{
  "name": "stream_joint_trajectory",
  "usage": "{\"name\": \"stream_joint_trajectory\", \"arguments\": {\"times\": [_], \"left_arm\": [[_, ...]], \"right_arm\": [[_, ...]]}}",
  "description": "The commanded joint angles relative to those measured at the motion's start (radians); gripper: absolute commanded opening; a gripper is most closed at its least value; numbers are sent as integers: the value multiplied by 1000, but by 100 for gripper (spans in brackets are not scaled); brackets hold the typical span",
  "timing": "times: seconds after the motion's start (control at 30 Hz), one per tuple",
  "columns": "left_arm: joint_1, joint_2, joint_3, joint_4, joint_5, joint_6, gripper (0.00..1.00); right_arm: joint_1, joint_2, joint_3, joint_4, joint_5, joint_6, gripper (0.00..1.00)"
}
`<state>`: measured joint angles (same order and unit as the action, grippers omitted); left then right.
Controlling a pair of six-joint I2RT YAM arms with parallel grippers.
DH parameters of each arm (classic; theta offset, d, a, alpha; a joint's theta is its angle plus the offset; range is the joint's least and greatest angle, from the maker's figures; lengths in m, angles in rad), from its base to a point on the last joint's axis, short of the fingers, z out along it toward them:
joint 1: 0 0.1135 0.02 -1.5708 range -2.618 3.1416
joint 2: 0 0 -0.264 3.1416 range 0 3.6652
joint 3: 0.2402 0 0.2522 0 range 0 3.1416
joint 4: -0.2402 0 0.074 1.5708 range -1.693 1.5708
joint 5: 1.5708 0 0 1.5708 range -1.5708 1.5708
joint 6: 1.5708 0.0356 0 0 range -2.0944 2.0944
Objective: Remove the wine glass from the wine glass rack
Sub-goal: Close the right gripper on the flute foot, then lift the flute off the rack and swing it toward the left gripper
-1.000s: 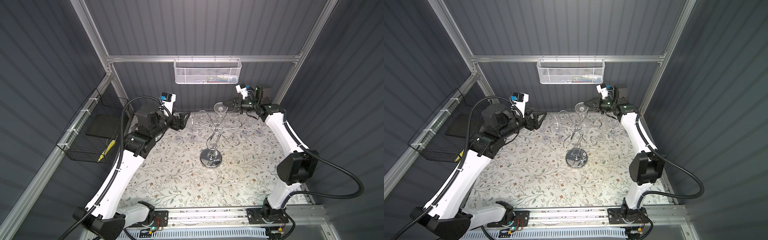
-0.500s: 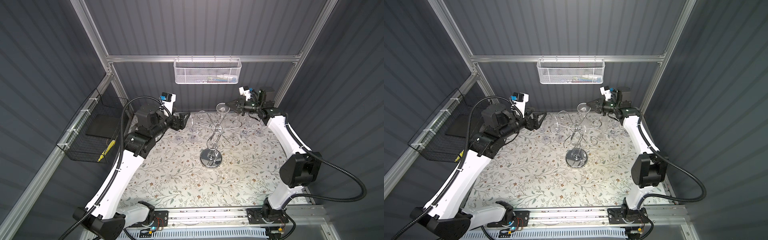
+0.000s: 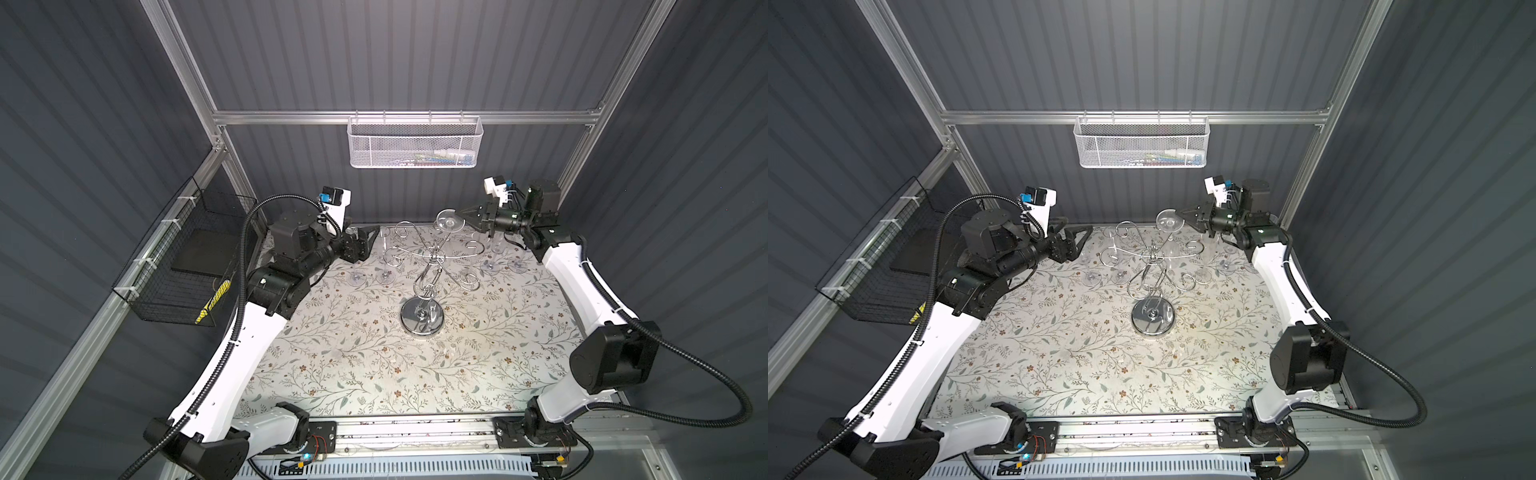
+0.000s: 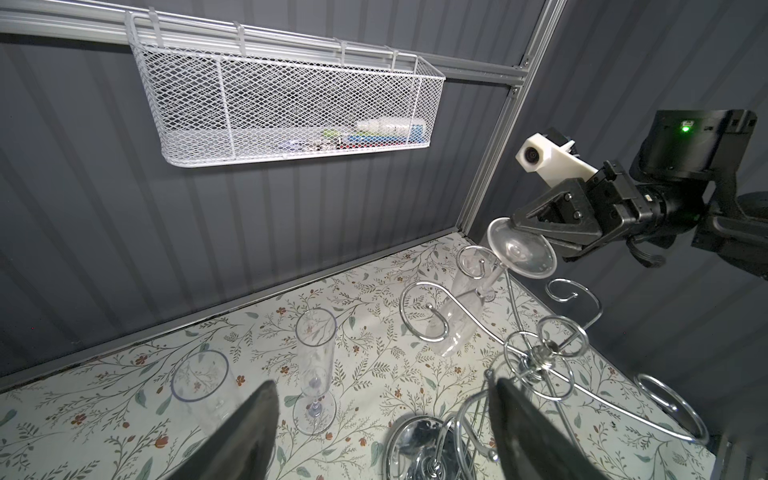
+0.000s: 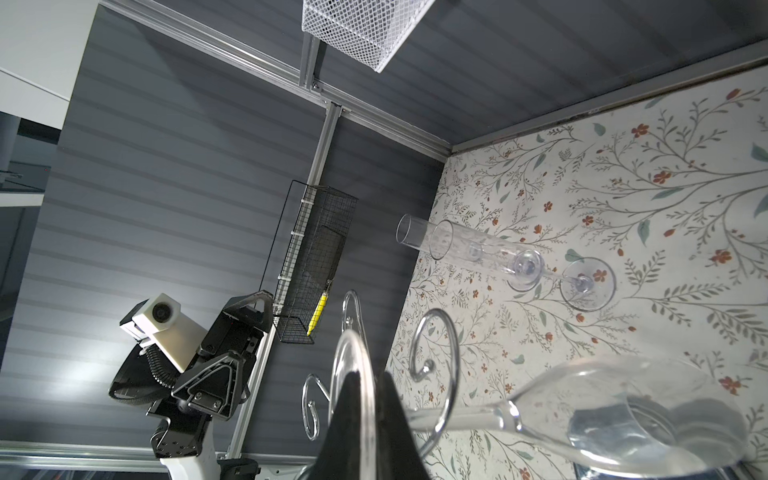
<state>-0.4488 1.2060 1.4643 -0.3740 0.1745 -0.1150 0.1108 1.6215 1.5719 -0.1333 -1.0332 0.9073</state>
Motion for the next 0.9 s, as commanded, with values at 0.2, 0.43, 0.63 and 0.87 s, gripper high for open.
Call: {"name": "stream_joint_trajectory", "arguments": {"times": [0.2, 0.43, 0.63, 0.87], "left_arm": [[-1, -17, -11, 4, -5, 4, 81], [-1, -24, -10, -1, -6, 5, 81], [-1, -37, -15, -5, -22, -6, 81], [-1, -74, -38, 19, -24, -83, 81]], "right_arm": [[39, -45, -12, 50, -8, 15, 0], [80, -9, 40, 38, 11, 13, 0], [108, 65, 135, 40, 10, 32, 0], [112, 150, 263, 37, 28, 35, 0]]}}
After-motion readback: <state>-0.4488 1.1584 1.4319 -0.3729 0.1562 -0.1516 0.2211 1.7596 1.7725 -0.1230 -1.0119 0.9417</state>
